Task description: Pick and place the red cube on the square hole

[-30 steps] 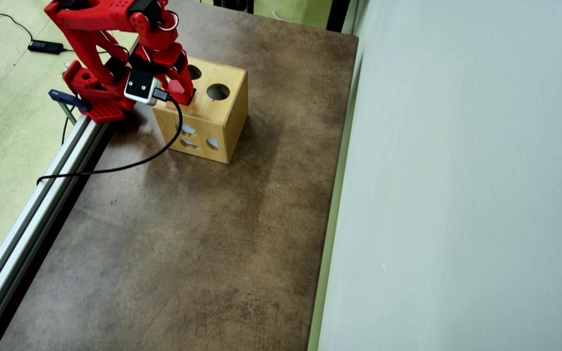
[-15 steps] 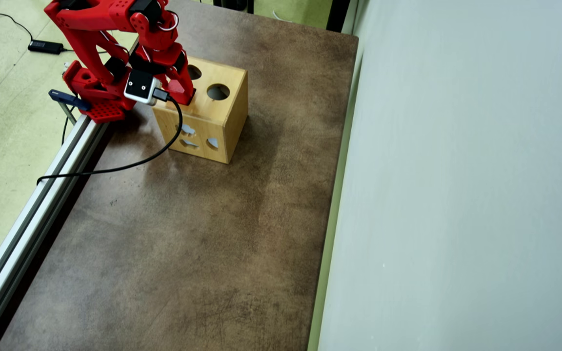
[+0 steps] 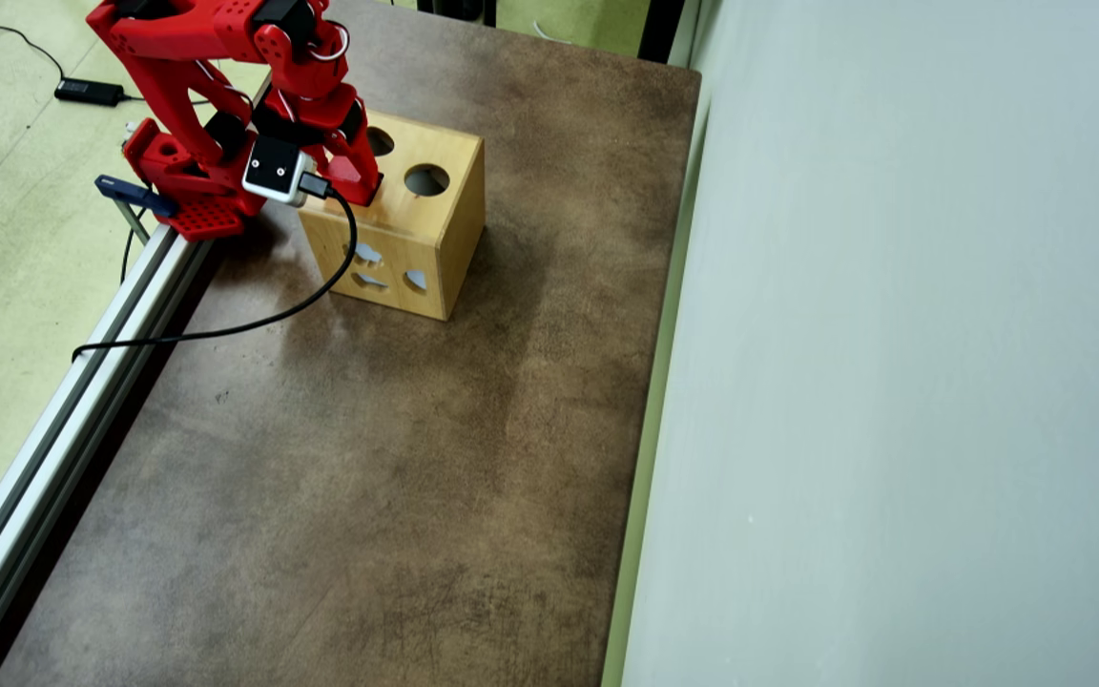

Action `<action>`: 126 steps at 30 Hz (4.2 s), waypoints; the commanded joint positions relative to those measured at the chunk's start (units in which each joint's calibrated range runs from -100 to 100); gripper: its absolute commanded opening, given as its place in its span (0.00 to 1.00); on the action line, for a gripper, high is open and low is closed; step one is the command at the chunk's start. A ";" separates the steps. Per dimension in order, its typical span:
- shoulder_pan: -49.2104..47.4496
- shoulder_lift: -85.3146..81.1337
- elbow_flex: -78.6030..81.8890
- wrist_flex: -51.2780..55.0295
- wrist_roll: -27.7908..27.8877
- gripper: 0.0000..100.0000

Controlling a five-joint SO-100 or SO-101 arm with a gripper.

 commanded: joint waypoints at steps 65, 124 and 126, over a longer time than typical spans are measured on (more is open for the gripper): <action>0.46 -10.79 -0.11 0.98 -0.15 0.49; 0.46 -10.37 0.07 0.73 0.20 0.49; 0.46 -10.54 0.07 0.73 0.20 0.49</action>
